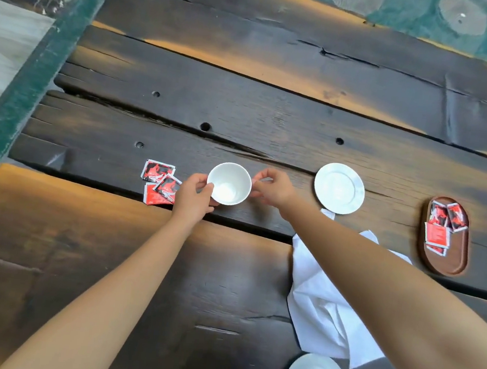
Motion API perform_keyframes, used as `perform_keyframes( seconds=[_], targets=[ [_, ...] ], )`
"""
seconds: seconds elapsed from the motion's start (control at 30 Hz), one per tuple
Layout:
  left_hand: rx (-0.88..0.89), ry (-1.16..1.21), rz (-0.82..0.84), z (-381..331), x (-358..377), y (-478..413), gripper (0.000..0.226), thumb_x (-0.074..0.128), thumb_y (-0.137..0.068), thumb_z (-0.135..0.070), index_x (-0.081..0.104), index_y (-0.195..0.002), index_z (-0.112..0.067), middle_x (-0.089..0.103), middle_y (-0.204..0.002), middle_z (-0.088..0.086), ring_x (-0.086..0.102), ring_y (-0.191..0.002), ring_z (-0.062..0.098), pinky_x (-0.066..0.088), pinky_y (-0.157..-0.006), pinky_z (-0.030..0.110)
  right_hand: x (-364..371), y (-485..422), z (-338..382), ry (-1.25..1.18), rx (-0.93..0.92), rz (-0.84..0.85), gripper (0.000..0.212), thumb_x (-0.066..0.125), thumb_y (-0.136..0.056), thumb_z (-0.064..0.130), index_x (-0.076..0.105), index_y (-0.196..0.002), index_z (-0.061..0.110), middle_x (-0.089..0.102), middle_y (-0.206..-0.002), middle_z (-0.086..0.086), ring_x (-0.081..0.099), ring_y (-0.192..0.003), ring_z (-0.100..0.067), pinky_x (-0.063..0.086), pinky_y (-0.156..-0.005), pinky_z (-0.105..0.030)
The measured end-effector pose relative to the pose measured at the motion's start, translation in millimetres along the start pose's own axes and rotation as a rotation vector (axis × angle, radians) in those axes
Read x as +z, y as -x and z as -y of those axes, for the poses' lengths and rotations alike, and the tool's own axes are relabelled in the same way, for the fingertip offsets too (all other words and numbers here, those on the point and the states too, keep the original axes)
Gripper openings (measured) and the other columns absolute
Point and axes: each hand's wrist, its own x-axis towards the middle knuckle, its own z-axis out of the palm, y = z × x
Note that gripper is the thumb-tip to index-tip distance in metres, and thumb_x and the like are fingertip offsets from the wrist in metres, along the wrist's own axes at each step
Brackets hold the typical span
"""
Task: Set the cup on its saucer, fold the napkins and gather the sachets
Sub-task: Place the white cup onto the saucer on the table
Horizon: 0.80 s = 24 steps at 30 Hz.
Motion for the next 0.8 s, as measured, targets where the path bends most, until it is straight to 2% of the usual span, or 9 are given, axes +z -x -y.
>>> perform_keyframes(
  seconds=[0.07,0.13,0.23,0.3,0.4,0.53,0.7,0.8],
  targets=[
    [0.004,-0.003,0.009,-2,2,3,0.029,0.045,-0.096,-0.012,0.053,-0.124,-0.012,0.061,-0.127,0.011,0.068,-0.081,0.023,0.054,-0.063,0.025,-2,2,-3,-0.021,0.013,-0.001,0.017,0.06,-0.091,0.006,0.05,-0.079,0.014,0.063,-0.081,-0.013,0.061,-0.058,-0.013,0.042,-0.039,-0.01],
    [0.005,-0.01,0.015,-3,6,7,0.03,0.045,-0.096,-0.011,0.054,-0.124,-0.012,0.061,-0.127,0.011,0.067,-0.087,0.026,0.054,-0.063,0.025,-6,5,-8,-0.045,0.029,-0.009,0.019,0.06,-0.091,0.008,0.049,-0.077,0.016,0.063,-0.082,-0.012,0.062,-0.056,-0.011,0.043,-0.04,-0.01],
    [0.009,-0.008,0.03,-9,14,13,0.03,0.046,-0.096,-0.011,0.055,-0.125,-0.011,0.062,-0.125,0.01,0.067,-0.092,0.027,0.053,-0.061,0.023,-18,11,-13,-0.074,0.034,-0.018,0.014,0.061,-0.09,0.01,0.05,-0.083,0.015,0.063,-0.083,-0.011,0.064,-0.062,-0.014,0.043,-0.042,-0.011],
    [0.024,-0.008,0.043,-16,23,16,0.029,0.047,-0.096,-0.011,0.056,-0.123,-0.011,0.063,-0.118,0.008,0.067,-0.092,0.026,0.053,-0.057,0.02,-29,14,-17,-0.097,0.02,-0.031,0.012,0.061,-0.089,0.009,0.051,-0.085,0.014,0.064,-0.079,-0.01,0.065,-0.06,-0.014,0.046,-0.049,-0.014],
    [0.047,-0.023,0.052,-27,43,20,0.03,0.048,-0.094,-0.009,0.059,-0.122,-0.012,0.062,-0.105,0.004,0.064,-0.088,0.021,0.051,-0.049,0.014,-49,17,-23,-0.146,0.011,-0.092,0.017,0.061,-0.089,0.007,0.052,-0.077,0.016,0.062,-0.066,-0.005,0.062,-0.047,-0.008,0.05,-0.056,-0.02],
    [0.085,-0.028,0.079,-36,82,27,0.035,0.044,-0.093,-0.006,0.061,-0.123,-0.012,0.062,-0.103,0.003,0.063,-0.094,0.021,0.051,-0.057,0.02,-80,26,-36,-0.226,0.015,-0.223,0.015,0.061,-0.088,0.007,0.055,-0.077,0.015,0.061,-0.063,-0.003,0.06,-0.039,-0.003,0.053,-0.061,-0.026],
    [0.12,-0.048,0.166,-47,132,33,0.038,0.041,-0.092,-0.003,0.06,-0.123,-0.013,0.061,-0.104,0.001,0.059,-0.092,0.017,0.054,-0.063,0.022,-119,38,-51,-0.383,0.028,-0.359,0.018,0.06,-0.084,0.003,0.055,-0.073,0.017,0.059,-0.065,-0.003,0.057,-0.04,-0.004,0.048,-0.047,-0.018],
    [0.126,-0.057,0.202,-53,160,35,0.04,0.039,-0.09,0.0,0.062,-0.119,-0.015,0.063,-0.105,0.002,0.06,-0.095,0.017,0.055,-0.067,0.024,-140,40,-59,-0.461,0.029,-0.426,0.016,0.062,-0.085,0.008,0.054,-0.076,0.019,0.062,-0.07,0.0,0.061,-0.045,-0.002,0.048,-0.055,-0.021]
  ],
)
